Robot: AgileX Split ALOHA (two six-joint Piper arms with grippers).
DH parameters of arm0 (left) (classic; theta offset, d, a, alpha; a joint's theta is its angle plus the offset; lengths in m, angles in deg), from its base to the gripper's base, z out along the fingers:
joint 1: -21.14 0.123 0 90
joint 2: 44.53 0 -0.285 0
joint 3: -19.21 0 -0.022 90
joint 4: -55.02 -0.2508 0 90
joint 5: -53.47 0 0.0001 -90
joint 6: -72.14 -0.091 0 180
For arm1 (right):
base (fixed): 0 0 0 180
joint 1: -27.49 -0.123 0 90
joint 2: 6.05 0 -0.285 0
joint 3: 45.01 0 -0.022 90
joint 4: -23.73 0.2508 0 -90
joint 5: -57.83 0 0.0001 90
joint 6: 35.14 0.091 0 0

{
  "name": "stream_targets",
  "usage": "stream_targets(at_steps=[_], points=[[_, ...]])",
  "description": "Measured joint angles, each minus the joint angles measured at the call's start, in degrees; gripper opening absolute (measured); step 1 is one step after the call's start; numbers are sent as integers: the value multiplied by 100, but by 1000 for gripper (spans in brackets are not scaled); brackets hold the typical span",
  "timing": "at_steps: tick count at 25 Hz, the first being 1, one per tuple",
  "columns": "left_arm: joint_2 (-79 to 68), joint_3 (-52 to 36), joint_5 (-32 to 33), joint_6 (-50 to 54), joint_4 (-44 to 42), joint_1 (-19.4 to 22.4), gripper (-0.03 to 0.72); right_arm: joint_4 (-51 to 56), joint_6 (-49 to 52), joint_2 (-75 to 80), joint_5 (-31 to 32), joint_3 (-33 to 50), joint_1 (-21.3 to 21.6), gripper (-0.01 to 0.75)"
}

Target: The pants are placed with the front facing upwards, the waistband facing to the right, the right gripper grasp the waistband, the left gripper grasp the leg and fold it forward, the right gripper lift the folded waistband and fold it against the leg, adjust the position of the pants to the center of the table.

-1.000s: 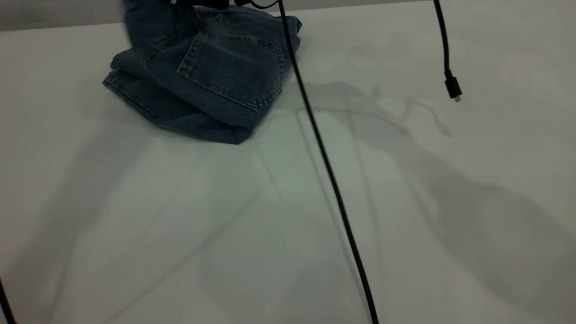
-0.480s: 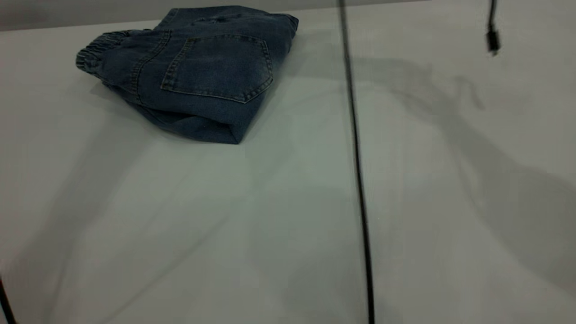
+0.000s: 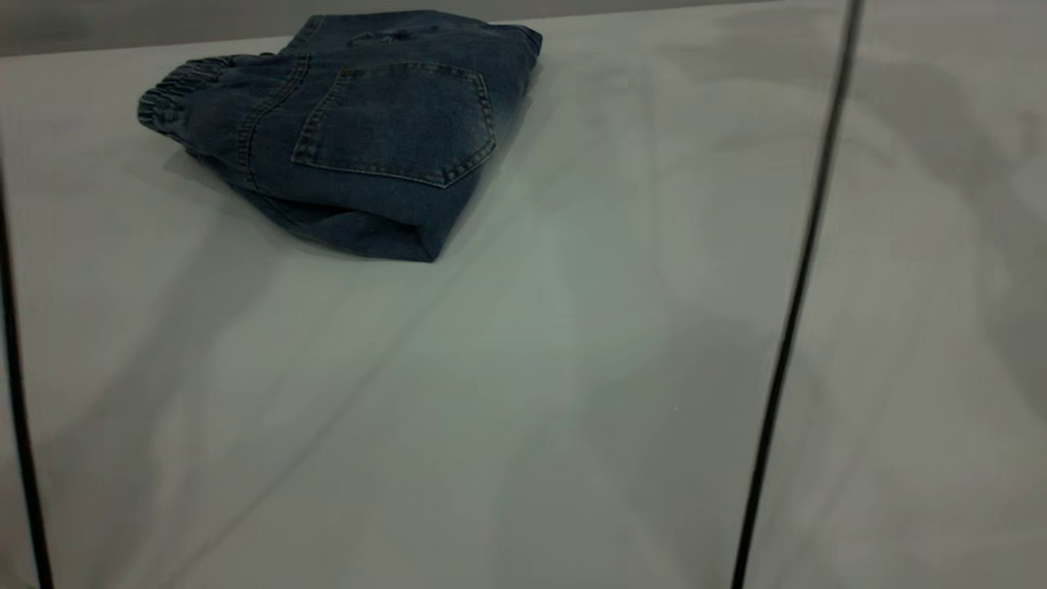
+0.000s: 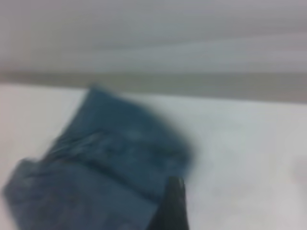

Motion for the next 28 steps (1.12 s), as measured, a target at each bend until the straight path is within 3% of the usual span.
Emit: stream_targets(at_steps=[6, 11, 28], points=[[-843, -23, -19, 0, 0, 0, 556, -489, 321, -145, 49, -838, 404, 591], [-1510, -17, -19, 117, 53, -7, 556, -626, 357, -294, 43, -840, 602, 591], [-2919, 0, -51, 89, 0, -31, 556, -791, 385, -305, 30, -835, 704, 588]])
